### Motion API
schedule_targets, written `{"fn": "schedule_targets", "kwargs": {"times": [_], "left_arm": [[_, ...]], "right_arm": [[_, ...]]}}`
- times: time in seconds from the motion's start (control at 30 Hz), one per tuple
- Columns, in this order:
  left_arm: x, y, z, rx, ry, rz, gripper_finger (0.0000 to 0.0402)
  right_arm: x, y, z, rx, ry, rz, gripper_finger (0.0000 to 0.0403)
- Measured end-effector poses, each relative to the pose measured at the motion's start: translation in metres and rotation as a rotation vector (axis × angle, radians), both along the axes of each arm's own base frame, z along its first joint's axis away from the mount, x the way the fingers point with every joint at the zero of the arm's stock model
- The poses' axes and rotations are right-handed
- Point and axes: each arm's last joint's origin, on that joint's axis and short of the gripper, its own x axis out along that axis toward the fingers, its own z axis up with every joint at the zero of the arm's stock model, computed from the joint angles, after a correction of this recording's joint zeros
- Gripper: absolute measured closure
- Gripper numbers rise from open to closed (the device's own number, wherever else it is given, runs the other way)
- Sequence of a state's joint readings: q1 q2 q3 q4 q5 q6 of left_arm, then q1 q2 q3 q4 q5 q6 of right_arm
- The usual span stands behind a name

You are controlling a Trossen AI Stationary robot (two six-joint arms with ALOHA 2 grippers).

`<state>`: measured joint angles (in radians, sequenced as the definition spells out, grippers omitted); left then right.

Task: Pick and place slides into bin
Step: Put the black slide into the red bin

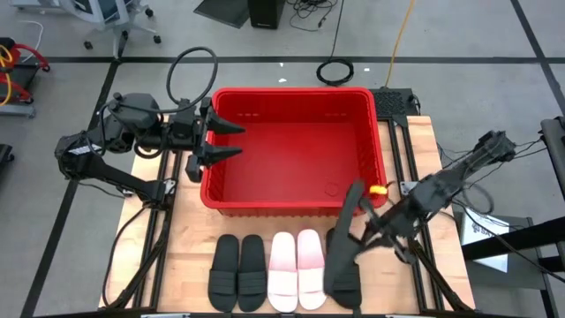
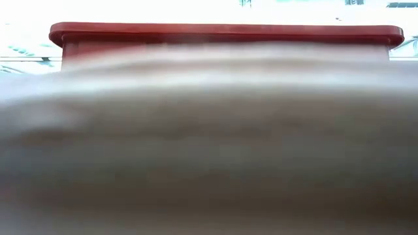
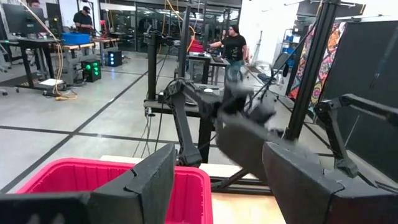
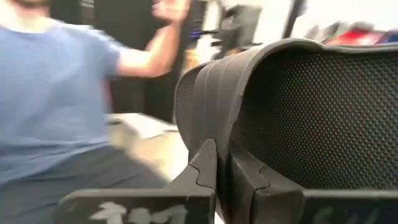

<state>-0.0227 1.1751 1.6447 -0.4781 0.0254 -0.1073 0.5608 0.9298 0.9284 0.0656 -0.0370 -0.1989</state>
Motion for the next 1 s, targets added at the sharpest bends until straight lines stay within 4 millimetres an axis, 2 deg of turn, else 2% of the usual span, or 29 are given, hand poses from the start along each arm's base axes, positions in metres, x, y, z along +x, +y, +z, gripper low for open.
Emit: {"fn": "schedule_targets", "kwargs": {"times": [0.1,0.2,0.47,0.7,1.0], "left_arm": [[0.0,0.0,-0.001,0.0,0.009,0.0,0.016],[0.0,0.0,-0.002,0.0,0.02,0.0,0.016],[0.0,0.0,-0.003,0.05,0.033,0.0,0.016],[0.0,0.003,-0.003,0.133,0.03,0.02,0.016],[0.0,0.009,0.004,0.164,-0.042,0.055,0.016]], "right_arm": [[-0.002,-0.014,0.04,-0.002,-0.113,-0.171,0.0399],[-0.013,-0.031,0.075,-0.042,-0.199,-0.302,0.04],[-0.05,-0.076,0.145,-0.138,-0.384,-0.722,0.0401],[-0.074,-0.095,0.189,-0.206,-0.491,-0.826,0.0402],[-0.066,-0.102,0.225,-0.325,-0.368,-0.841,0.0402]]}}
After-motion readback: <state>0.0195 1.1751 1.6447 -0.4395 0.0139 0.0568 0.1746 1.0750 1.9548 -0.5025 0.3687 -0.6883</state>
